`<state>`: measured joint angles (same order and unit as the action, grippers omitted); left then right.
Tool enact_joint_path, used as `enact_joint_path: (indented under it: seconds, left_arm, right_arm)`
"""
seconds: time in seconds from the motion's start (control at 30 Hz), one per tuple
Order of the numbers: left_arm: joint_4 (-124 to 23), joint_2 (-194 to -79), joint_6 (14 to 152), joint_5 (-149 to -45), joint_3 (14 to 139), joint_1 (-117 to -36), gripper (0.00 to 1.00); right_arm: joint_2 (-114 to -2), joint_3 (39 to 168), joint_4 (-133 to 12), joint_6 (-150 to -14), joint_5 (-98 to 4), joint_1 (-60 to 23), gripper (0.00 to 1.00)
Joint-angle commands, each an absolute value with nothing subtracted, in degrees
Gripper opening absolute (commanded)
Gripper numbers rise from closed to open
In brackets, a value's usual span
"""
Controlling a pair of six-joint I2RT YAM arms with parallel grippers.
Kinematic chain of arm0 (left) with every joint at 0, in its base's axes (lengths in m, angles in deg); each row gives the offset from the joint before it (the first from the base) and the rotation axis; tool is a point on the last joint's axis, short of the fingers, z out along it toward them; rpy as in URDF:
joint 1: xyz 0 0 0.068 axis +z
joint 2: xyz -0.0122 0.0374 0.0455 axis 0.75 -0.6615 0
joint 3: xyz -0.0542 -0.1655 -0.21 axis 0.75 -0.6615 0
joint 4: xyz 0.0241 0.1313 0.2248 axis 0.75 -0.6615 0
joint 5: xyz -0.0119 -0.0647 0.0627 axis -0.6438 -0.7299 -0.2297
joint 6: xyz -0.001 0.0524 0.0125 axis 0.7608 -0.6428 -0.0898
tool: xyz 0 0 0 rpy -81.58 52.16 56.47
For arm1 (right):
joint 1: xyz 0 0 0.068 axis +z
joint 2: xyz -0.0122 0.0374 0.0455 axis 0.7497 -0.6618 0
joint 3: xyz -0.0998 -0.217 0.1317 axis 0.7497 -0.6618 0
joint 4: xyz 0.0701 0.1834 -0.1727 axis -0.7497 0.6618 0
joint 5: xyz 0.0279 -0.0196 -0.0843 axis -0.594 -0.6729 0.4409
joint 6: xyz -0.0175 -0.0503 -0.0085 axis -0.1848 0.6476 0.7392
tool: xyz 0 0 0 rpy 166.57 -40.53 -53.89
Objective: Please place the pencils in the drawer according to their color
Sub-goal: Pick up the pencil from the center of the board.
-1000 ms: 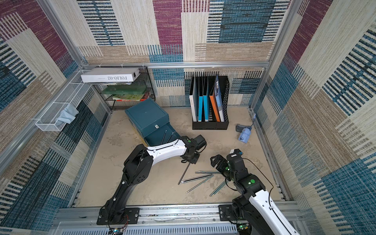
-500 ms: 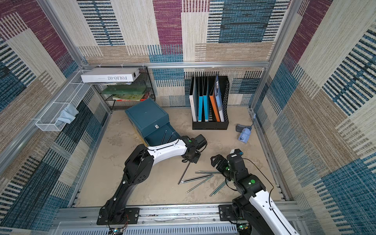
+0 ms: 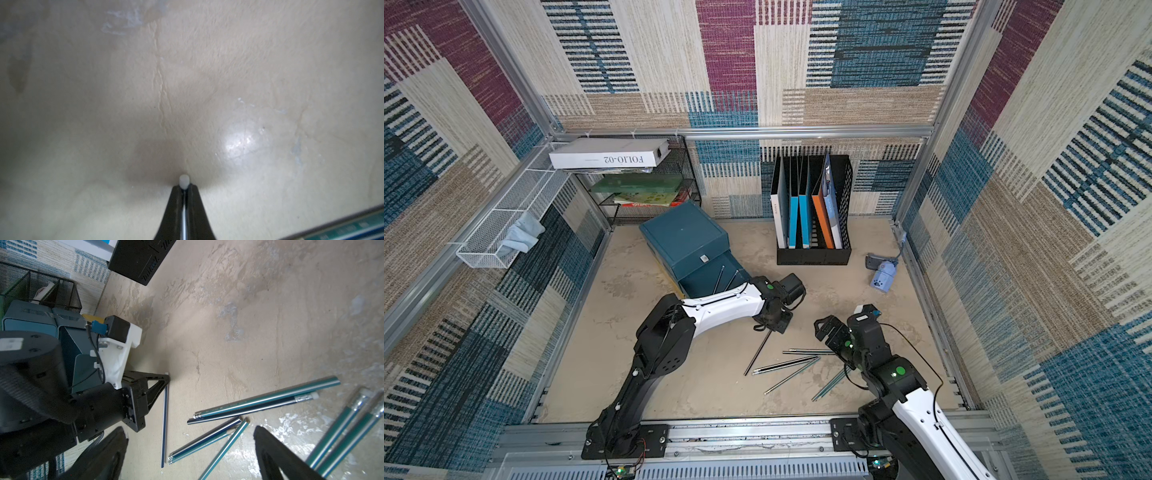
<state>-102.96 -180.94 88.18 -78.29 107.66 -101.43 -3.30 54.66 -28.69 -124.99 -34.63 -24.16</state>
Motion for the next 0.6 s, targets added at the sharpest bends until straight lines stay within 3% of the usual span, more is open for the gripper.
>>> enact_joint_path:
  seconds: [0.0,0.57]
  left_arm:
    - [-105.1,-178.8,86.9,-77.9,109.1,-101.4,0.00]
    - [-109.3,-170.6,84.4,-79.7,117.8,-101.1,0.00]
  right_arm:
    - [-3.6,54.6,-29.7,-124.9,-35.0,-24.1,0.99]
    - [-4.2,54.6,-31.4,-124.1,-35.6,-24.2,0.99]
